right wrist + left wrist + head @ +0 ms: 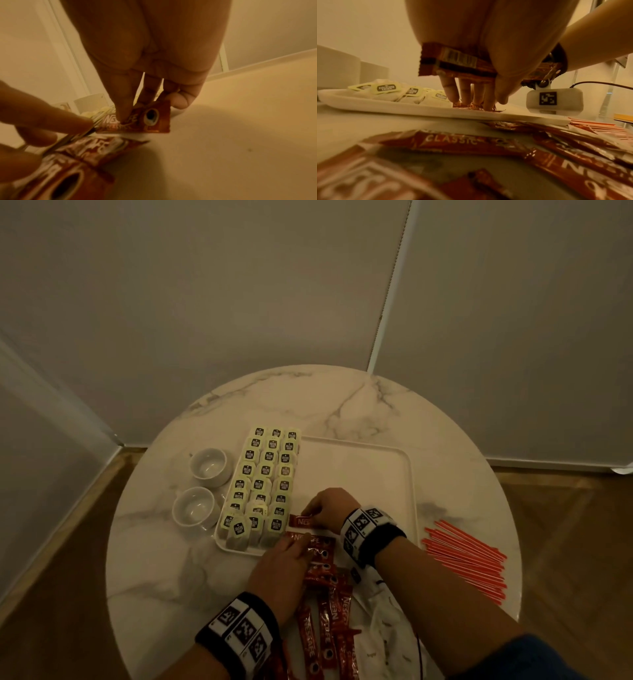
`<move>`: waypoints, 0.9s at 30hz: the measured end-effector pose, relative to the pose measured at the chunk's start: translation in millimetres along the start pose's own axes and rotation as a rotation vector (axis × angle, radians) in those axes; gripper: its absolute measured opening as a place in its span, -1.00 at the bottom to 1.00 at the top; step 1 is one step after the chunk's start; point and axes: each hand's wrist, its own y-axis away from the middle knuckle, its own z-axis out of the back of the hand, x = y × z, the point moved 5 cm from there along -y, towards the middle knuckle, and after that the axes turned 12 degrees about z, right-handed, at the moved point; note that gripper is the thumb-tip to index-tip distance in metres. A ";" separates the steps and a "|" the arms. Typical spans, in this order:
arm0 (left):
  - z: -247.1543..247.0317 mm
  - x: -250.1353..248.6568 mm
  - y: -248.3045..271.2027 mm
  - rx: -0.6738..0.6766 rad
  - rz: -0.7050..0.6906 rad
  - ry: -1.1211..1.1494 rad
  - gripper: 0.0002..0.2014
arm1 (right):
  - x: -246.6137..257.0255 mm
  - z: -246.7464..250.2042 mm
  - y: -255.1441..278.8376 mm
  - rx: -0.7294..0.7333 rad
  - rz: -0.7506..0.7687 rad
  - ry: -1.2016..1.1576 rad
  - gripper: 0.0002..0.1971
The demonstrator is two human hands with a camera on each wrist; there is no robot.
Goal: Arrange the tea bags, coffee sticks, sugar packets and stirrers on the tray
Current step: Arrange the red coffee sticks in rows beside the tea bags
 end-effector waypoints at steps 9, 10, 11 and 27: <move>-1.3 -1.0 1.0 0.020 -0.044 0.042 -0.54 | 8.2 -0.6 5.2 0.009 0.069 0.099 -0.76; -2.7 1.0 1.5 0.020 -0.038 0.038 -0.53 | 8.7 -1.3 5.3 0.010 0.075 0.104 -0.76; -3.8 2.6 2.0 0.015 -0.046 0.033 -0.54 | 8.9 -1.8 5.5 0.008 0.081 0.106 -0.76; -1.5 0.6 1.5 0.011 -0.052 0.082 -0.54 | 10.4 -3.9 4.8 0.017 0.080 0.076 -0.73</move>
